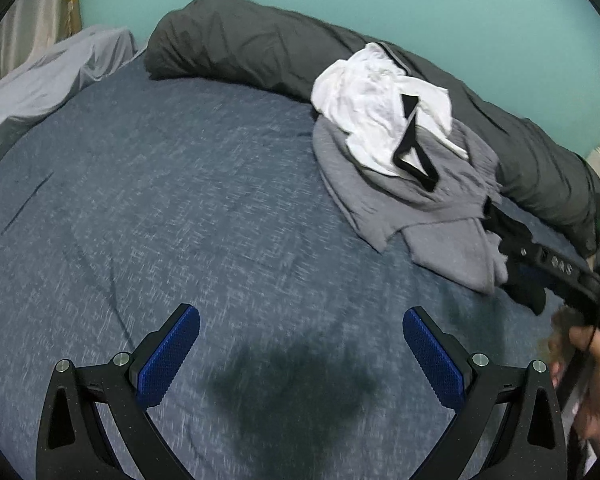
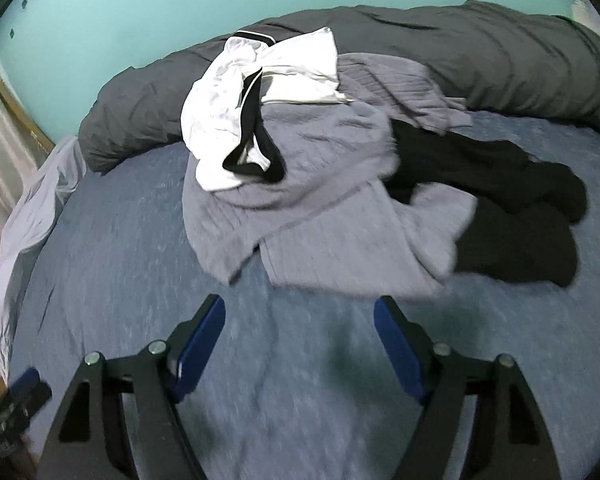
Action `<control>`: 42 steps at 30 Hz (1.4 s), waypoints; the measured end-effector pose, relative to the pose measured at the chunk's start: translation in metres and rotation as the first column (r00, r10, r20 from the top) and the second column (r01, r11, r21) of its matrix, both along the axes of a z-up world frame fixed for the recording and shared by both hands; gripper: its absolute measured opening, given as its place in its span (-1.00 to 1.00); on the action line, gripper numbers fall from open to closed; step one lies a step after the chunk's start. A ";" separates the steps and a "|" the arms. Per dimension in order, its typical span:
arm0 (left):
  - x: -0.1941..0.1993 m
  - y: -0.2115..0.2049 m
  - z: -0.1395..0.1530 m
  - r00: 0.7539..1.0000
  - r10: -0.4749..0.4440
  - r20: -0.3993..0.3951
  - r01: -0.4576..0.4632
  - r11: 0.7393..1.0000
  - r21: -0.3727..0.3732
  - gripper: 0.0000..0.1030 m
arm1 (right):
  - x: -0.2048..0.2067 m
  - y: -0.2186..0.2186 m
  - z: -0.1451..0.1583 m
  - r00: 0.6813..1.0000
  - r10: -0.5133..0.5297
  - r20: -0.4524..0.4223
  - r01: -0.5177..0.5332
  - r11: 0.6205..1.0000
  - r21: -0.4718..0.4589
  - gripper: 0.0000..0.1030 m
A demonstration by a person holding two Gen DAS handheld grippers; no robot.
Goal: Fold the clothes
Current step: 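Move the right tool to the white shirt and grasp its black-trimmed hem, then pull the white shirt out of the pile with the right tool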
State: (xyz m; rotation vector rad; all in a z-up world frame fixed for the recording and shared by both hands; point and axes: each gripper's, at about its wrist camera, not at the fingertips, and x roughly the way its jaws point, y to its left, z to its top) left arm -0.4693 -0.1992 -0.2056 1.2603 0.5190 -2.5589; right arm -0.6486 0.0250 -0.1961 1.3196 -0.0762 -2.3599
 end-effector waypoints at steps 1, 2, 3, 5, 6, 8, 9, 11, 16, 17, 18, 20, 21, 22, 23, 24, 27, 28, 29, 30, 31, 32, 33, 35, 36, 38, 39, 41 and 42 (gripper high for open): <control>-0.005 -0.004 -0.003 1.000 0.004 0.005 -0.004 1.000 0.003 1.00 | -0.012 -0.008 -0.002 1.000 0.003 0.003 -0.003 1.000 -0.002 0.51; -0.010 -0.008 -0.006 1.000 0.008 0.010 -0.008 1.000 0.005 1.00 | -0.023 -0.016 -0.003 1.000 0.009 0.004 -0.009 1.000 -0.001 0.51; -0.014 -0.012 -0.009 1.000 0.012 0.014 -0.012 1.000 0.007 1.00 | -0.033 -0.024 -0.005 1.000 0.017 0.001 -0.017 1.000 0.006 0.51; -0.022 -0.018 -0.014 1.000 0.013 0.019 -0.014 1.000 0.013 1.00 | -0.049 -0.038 -0.009 0.999 0.032 -0.008 -0.032 0.999 0.026 0.51; -0.025 -0.021 -0.017 1.000 0.014 0.022 -0.014 1.000 0.015 1.00 | -0.056 -0.044 -0.011 0.999 0.039 -0.013 -0.038 0.999 0.037 0.51; -0.032 -0.026 -0.022 1.000 0.014 0.027 -0.014 1.000 0.021 1.00 | -0.073 -0.056 -0.015 0.998 0.053 -0.028 -0.051 0.997 0.065 0.49; -0.034 -0.028 -0.024 1.000 0.012 0.027 -0.013 1.000 0.023 1.00 | -0.080 -0.061 -0.017 0.997 0.061 -0.038 -0.058 0.995 0.078 0.47; -0.037 -0.031 -0.028 1.000 0.008 0.029 -0.009 1.000 0.026 1.00 | -0.095 -0.073 -0.023 0.995 0.085 -0.054 -0.078 0.991 0.108 0.38; -0.039 -0.041 -0.038 0.999 0.013 0.041 -0.015 0.999 0.050 1.00 | -0.120 -0.094 -0.040 0.992 0.112 -0.063 -0.102 0.985 0.136 0.12; -0.038 -0.042 -0.039 0.999 0.014 0.042 -0.016 0.999 0.049 1.00 | -0.124 -0.097 -0.042 0.991 0.117 -0.064 -0.107 0.985 0.134 0.00; -0.037 -0.042 -0.041 0.999 0.014 0.043 -0.016 0.999 0.048 1.00 | -0.126 -0.100 -0.045 0.990 0.125 -0.066 -0.116 0.985 0.131 -0.19; -0.035 -0.043 -0.044 0.999 0.015 0.045 -0.017 0.999 0.045 1.00 | -0.129 -0.107 -0.049 0.988 0.140 -0.069 -0.129 0.980 0.149 -0.42; -0.033 -0.044 -0.045 0.999 0.015 0.046 -0.017 0.999 0.044 1.00 | -0.131 -0.109 -0.051 0.987 0.148 -0.070 -0.135 0.978 0.157 -0.58; -0.032 -0.044 -0.047 0.999 0.016 0.047 -0.018 0.999 0.043 1.00 | -0.132 -0.111 -0.051 0.986 0.150 -0.074 -0.137 0.977 0.163 -0.66; -0.031 -0.045 -0.048 0.999 0.016 0.048 -0.018 0.999 0.041 1.00 | -0.131 -0.110 -0.050 0.985 0.150 -0.086 -0.135 0.978 0.159 -0.82; -0.030 -0.045 -0.050 0.999 0.017 0.049 -0.019 0.999 0.040 1.00 | -0.128 -0.107 -0.047 0.983 0.154 -0.102 -0.138 0.979 0.149 -0.87; -0.024 -0.045 -0.052 0.998 0.021 0.052 -0.023 0.999 0.043 1.00 | -0.116 -0.101 -0.037 0.973 0.183 -0.141 -0.165 0.978 0.126 -0.90; -0.021 -0.043 -0.052 0.998 0.021 0.052 -0.024 0.999 0.043 1.00 | -0.110 -0.100 -0.034 0.968 0.199 -0.152 -0.181 0.976 0.122 -0.90; -0.018 -0.041 -0.050 0.999 0.021 0.050 -0.023 0.999 0.041 1.00 | -0.104 -0.097 -0.031 0.964 0.211 -0.162 -0.194 0.974 0.116 -0.90; -0.014 -0.039 -0.048 0.999 0.020 0.046 -0.022 0.999 0.036 1.00 | -0.098 -0.094 -0.028 0.962 0.217 -0.168 -0.201 0.974 0.106 -0.90; -0.010 -0.037 -0.045 0.999 0.019 0.042 -0.020 0.999 0.032 1.00 | -0.090 -0.090 -0.025 0.960 0.220 -0.175 -0.206 0.974 0.092 -0.90; -0.006 -0.035 -0.043 0.999 0.018 0.038 -0.019 0.999 0.031 1.00 | -0.081 -0.085 -0.020 0.957 0.222 -0.185 -0.211 0.974 0.081 -0.91; -0.002 -0.033 -0.040 0.999 0.018 0.034 -0.019 0.999 0.033 1.00 | -0.072 -0.081 -0.016 0.955 0.225 -0.193 -0.215 0.974 0.071 -0.91; 0.011 -0.026 -0.035 1.000 0.017 0.024 -0.017 0.999 0.030 1.00 | -0.054 -0.074 -0.007 0.951 0.231 -0.207 -0.225 0.973 0.053 -0.91; 0.017 -0.023 -0.032 1.000 0.016 0.019 -0.017 0.999 0.028 1.00 | -0.044 -0.071 -0.003 0.948 0.234 -0.214 -0.230 0.972 0.044 -0.91; 0.030 -0.017 -0.027 1.000 0.016 0.009 -0.016 1.000 0.024 1.00 | -0.025 -0.065 0.006 0.943 0.241 -0.228 -0.241 0.970 0.025 -0.91; 0.038 -0.013 -0.025 1.000 0.017 0.006 -0.017 1.000 0.025 1.00 | -0.015 -0.062 0.011 0.940 0.246 -0.236 -0.250 0.968 0.014 -0.91; 0.054 -0.006 -0.022 1.000 0.018 0.002 -0.018 1.000 0.025 1.00 | 0.008 -0.052 0.018 0.933 0.258 -0.251 -0.268 0.963 -0.006 -0.91; 0.060 -0.003 -0.021 1.000 0.017 0.000 -0.017 1.000 0.025 1.00 | 0.019 -0.047 0.021 0.931 0.262 -0.255 -0.275 0.961 -0.016 -0.91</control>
